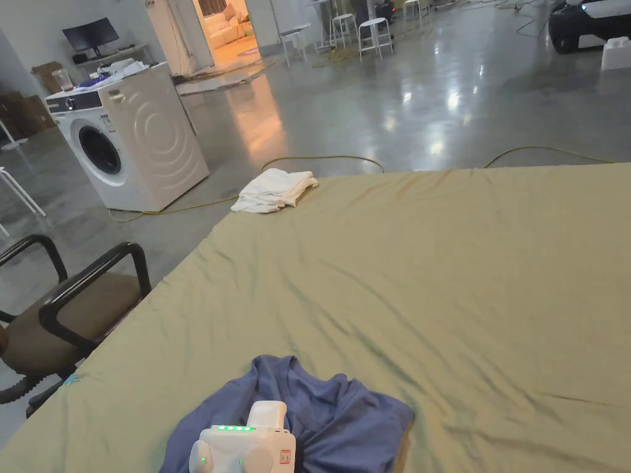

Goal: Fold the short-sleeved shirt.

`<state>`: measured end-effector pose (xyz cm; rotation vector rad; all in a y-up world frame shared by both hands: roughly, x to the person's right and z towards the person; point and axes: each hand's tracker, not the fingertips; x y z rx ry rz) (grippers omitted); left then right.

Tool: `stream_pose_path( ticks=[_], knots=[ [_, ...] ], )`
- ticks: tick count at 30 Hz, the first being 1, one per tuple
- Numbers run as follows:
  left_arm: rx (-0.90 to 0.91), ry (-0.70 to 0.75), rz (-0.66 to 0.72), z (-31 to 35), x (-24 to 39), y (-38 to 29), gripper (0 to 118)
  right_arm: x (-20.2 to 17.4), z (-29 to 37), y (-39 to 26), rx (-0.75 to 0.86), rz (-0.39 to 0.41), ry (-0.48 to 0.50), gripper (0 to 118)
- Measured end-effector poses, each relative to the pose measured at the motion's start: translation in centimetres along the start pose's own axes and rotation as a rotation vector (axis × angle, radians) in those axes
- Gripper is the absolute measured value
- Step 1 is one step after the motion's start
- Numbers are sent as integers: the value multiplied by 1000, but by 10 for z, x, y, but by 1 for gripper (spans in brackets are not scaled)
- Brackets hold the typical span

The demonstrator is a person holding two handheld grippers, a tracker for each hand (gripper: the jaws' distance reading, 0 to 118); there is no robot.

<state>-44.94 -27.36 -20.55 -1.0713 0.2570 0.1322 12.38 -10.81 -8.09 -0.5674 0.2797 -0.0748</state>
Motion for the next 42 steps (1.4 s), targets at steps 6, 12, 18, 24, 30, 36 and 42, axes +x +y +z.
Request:
stream_pose_path(
  ticks=[6,12,18,24,30,36,42],
  knots=[
    [239,-247,203,80,5,28,1,21,26,-4,35,9,-12,0],
    [402,-490,43,155,107,81,1,48,55,-13,72,-111,-48,0],
    [325,-714,-236,154,282,70,1,68,85,-27,110,-183,-109,0],
    [112,-939,-435,129,449,-15,1,104,114,-49,112,-211,-208,0],
    [-89,-1166,-523,124,515,-103,2,125,136,-68,100,-227,-294,0],
    [-31,-1107,-524,135,486,-104,109,109,117,-59,79,-224,-277,0],
    [458,-917,-436,229,357,-46,109,80,96,-24,182,-130,-153,0]
  ],
)
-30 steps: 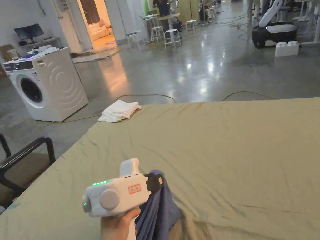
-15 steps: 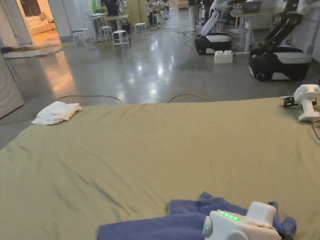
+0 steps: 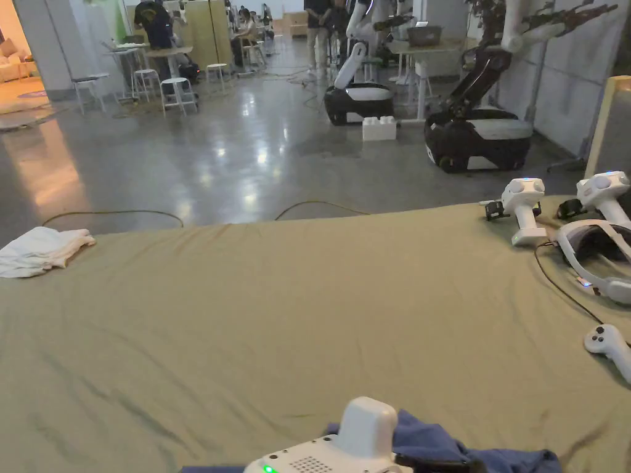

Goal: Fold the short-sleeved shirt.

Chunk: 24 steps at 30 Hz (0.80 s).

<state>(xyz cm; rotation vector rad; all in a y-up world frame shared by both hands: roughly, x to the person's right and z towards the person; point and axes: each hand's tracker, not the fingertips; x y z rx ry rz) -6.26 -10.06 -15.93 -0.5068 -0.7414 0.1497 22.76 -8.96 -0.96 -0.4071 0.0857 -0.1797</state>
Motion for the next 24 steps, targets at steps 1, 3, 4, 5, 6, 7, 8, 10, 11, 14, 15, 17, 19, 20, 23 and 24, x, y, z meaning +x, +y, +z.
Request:
stream_pose_path(
  ticks=[1,3,4,5,6,7,8,10,11,14,15,17,19,20,23,24],
  knots=[
    [72,75,-35,29,0,9,109,-7,-2,5,23,24,16,0],
    [209,226,-104,88,3,23,109,-22,-2,18,75,77,46,0],
    [265,291,-132,111,5,26,109,-29,-2,23,99,98,61,0],
    [318,344,-164,135,10,26,108,-36,-1,28,130,119,74,0],
    [354,401,-184,157,14,25,108,-42,3,33,158,133,88,0],
    [368,457,-198,173,17,23,108,-47,5,38,178,141,105,0],
    [382,528,-205,188,22,21,107,-52,8,42,204,146,119,0],
    [389,636,-209,210,31,15,102,-57,14,48,240,149,138,0],
    [406,690,-209,221,37,11,92,-60,17,53,234,150,139,0],
    [463,781,-241,244,53,2,13,-67,27,59,258,168,142,0],
    [478,804,-249,250,58,-1,2,-69,30,60,266,171,148,0],
    [494,778,-241,263,64,-6,0,-72,35,61,273,177,154,0],
    [483,811,-207,269,71,-8,0,-68,36,59,277,192,149,0],
    [470,821,-189,272,72,-8,0,-68,36,57,279,203,140,0],
    [488,831,-149,280,69,-10,0,-67,34,55,274,214,129,0],
    [486,815,-133,283,68,-9,0,-67,33,55,271,214,126,0]
  ],
)
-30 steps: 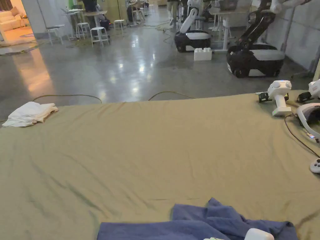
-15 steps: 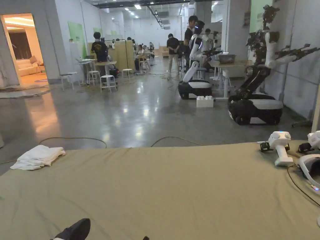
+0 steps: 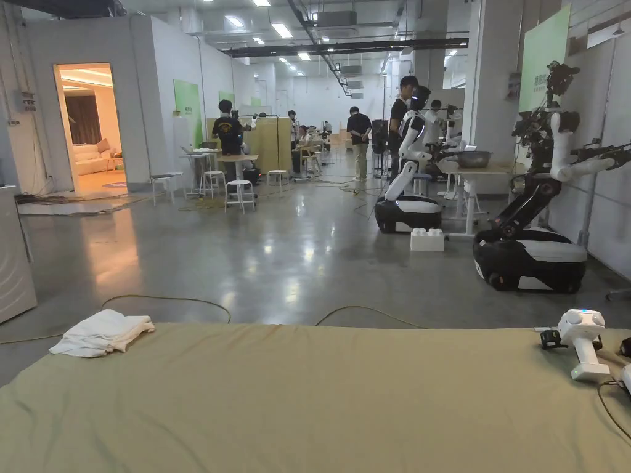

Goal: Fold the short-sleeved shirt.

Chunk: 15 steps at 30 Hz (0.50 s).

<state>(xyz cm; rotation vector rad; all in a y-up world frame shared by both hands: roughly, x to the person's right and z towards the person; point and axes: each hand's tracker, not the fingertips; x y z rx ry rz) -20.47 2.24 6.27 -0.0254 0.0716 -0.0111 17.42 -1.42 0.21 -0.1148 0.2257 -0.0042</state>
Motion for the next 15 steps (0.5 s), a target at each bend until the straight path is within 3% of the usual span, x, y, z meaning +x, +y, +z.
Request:
stream_pose_path(
  ticks=[8,12,13,14,15],
  knots=[
    [-10,-19,-4,-12,-5,3,0,1,-7,-2,-10,-19,23,0],
    [-130,-86,19,-43,-10,-9,0,3,-10,-9,-38,-22,20,0],
    [-147,-105,35,-52,-11,-15,3,5,-11,-12,-46,-27,22,0],
    [-198,-147,63,-69,-15,-25,13,5,-11,-15,-55,-32,24,0],
    [-275,-184,115,-87,-20,-36,38,6,-11,-18,-67,-36,18,0]
  ],
)
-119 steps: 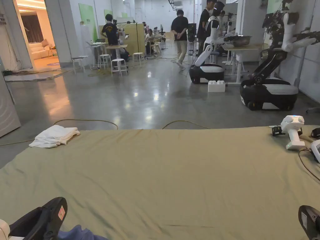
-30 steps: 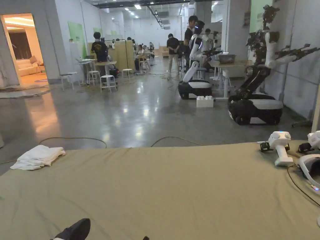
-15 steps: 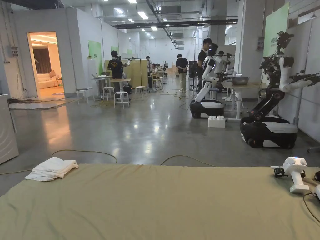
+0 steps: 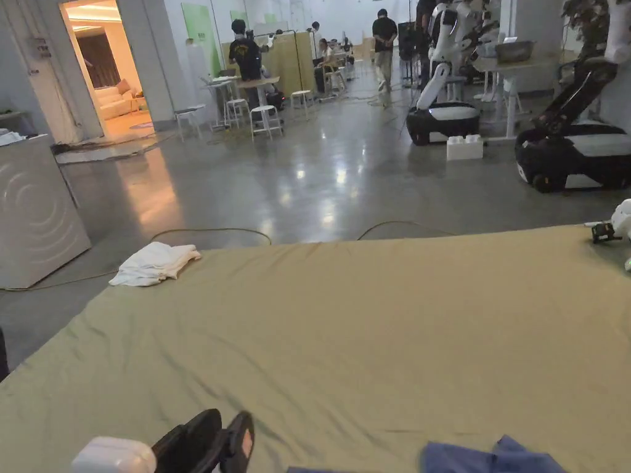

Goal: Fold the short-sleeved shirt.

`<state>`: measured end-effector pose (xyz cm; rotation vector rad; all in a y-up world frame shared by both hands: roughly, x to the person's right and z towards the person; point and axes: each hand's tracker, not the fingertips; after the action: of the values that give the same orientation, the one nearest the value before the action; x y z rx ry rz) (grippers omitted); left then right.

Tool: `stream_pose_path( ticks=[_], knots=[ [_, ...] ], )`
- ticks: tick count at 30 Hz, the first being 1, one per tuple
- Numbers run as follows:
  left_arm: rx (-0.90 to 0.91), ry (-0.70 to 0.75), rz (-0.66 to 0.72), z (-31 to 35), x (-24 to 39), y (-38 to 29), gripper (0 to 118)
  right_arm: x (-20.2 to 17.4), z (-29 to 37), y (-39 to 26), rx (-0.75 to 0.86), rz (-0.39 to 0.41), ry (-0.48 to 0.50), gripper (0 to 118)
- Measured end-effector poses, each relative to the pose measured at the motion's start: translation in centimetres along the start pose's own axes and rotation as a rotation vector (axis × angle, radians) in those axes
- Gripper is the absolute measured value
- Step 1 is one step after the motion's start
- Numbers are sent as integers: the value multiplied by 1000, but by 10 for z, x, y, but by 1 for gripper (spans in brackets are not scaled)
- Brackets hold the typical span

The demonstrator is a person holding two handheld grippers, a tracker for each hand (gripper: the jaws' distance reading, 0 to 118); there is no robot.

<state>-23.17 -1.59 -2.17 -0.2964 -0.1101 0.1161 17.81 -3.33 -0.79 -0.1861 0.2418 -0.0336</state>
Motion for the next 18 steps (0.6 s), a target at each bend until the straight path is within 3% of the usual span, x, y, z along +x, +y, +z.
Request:
stream_pose_path(
  ticks=[1,2,7,11,15,18],
  knots=[
    [-64,-40,42,-20,-9,-6,58,2,0,-3,-15,-4,-5,0],
    [-118,-69,78,-41,-17,-16,70,5,1,-6,-29,-7,-9,0],
    [-419,-128,186,-169,-52,-70,71,20,4,-28,-110,-27,-53,0],
    [-639,-3,114,-267,-65,-123,71,36,4,-45,-180,-84,-89,0],
    [-745,92,93,-314,-69,-151,69,48,9,-58,-246,-51,-173,0],
    [-771,110,125,-326,-69,-154,68,59,13,-67,-284,-83,-207,0]
  ],
)
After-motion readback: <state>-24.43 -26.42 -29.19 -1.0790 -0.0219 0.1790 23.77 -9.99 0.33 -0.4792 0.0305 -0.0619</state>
